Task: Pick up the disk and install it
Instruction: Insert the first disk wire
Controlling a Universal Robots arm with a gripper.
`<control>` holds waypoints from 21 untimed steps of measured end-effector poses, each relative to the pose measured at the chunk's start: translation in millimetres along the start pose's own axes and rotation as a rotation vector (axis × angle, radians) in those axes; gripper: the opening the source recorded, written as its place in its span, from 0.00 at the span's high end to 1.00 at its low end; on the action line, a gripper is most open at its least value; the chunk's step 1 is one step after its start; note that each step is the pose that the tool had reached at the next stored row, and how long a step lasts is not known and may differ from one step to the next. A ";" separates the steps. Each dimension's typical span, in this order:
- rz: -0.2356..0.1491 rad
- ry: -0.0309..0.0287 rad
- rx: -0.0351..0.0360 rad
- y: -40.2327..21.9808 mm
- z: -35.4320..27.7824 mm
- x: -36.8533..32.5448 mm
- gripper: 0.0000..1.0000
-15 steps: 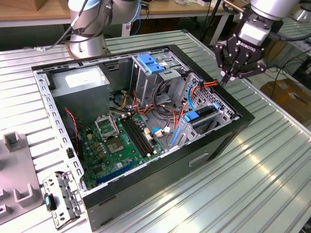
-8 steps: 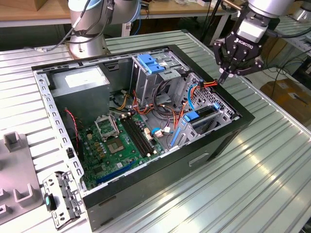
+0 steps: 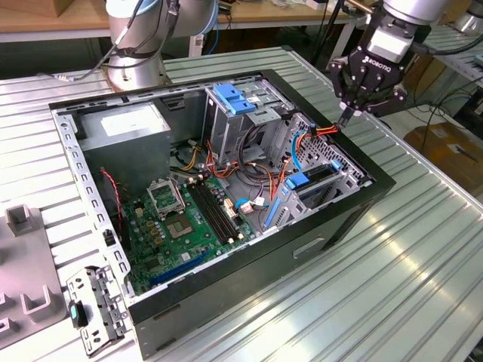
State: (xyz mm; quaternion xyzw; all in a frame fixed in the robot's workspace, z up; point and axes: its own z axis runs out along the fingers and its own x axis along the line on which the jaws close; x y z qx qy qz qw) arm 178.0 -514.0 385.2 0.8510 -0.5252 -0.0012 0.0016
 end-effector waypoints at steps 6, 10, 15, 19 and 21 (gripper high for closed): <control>-0.020 0.0001 0.0000 -6.1 0.3 -3.2 0.89; -0.042 0.0003 -0.0001 -6.5 0.4 -3.3 0.89; -0.156 0.0014 0.0015 -6.6 2.0 -3.2 0.83; -0.274 0.0020 0.0015 -6.5 4.9 -3.1 0.75; -0.304 0.0020 0.0016 -6.5 5.7 -3.1 0.69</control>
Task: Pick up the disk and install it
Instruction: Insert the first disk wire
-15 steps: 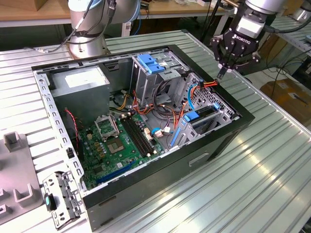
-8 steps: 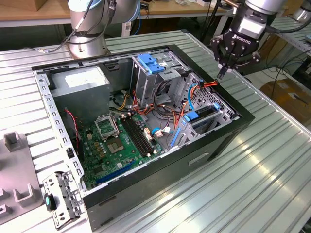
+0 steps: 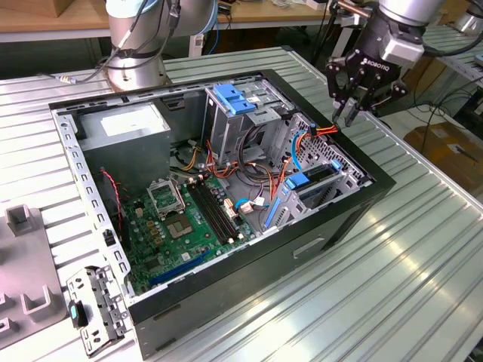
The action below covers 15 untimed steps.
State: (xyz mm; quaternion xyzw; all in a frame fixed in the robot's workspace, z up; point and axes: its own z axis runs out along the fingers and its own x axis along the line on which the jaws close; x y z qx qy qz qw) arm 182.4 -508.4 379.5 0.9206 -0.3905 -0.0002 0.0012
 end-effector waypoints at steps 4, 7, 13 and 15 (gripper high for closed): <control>-0.075 0.0001 0.0001 0.1 3.7 0.1 0.69; -0.127 0.0002 0.0001 0.1 7.7 0.2 0.69; -0.211 0.0007 0.0003 1.1 13.6 1.1 0.69; -0.221 0.0011 0.0005 1.3 13.6 1.0 0.70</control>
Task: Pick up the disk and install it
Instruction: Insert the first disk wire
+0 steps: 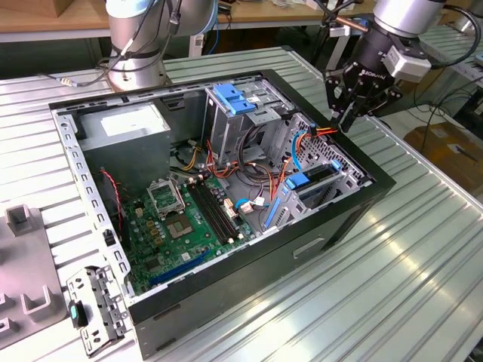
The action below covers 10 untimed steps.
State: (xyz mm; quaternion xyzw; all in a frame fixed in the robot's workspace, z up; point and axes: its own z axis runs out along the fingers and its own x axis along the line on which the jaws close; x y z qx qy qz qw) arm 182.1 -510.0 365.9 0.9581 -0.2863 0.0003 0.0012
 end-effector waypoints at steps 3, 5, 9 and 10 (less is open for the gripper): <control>-0.009 0.0014 -0.0020 0.8 -5.9 -1.4 0.83; -0.010 0.0031 -0.0048 0.7 -7.9 -1.5 0.83; -0.010 0.0035 -0.0052 1.2 -8.1 -2.2 0.83; -0.010 0.0035 -0.0053 1.9 -8.1 -3.3 0.83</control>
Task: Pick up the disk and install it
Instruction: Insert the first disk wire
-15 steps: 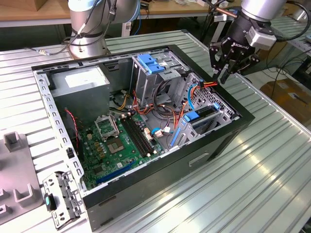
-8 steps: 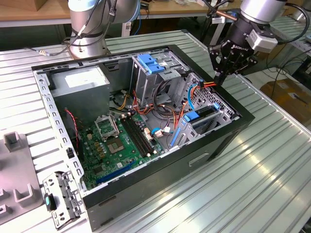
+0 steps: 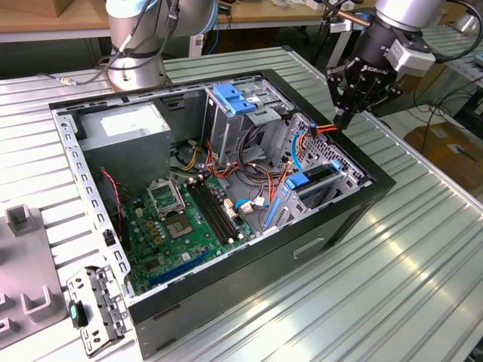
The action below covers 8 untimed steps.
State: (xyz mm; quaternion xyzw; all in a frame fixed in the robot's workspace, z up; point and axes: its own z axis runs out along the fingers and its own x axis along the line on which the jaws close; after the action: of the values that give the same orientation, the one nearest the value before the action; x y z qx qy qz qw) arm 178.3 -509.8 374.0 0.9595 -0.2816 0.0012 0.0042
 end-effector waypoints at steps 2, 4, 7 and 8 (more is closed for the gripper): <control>0.000 0.0000 0.0002 5.4 0.1 -6.5 0.83; 0.000 0.0001 0.0002 9.3 0.1 -11.0 0.83; 0.004 0.0000 0.0003 12.2 0.2 -15.0 0.83; 0.012 0.0001 0.0001 12.2 0.2 -15.0 0.83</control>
State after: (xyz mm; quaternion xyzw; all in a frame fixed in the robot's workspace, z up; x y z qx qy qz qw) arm 159.1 -512.0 373.8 0.9578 -0.2875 0.0013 0.0041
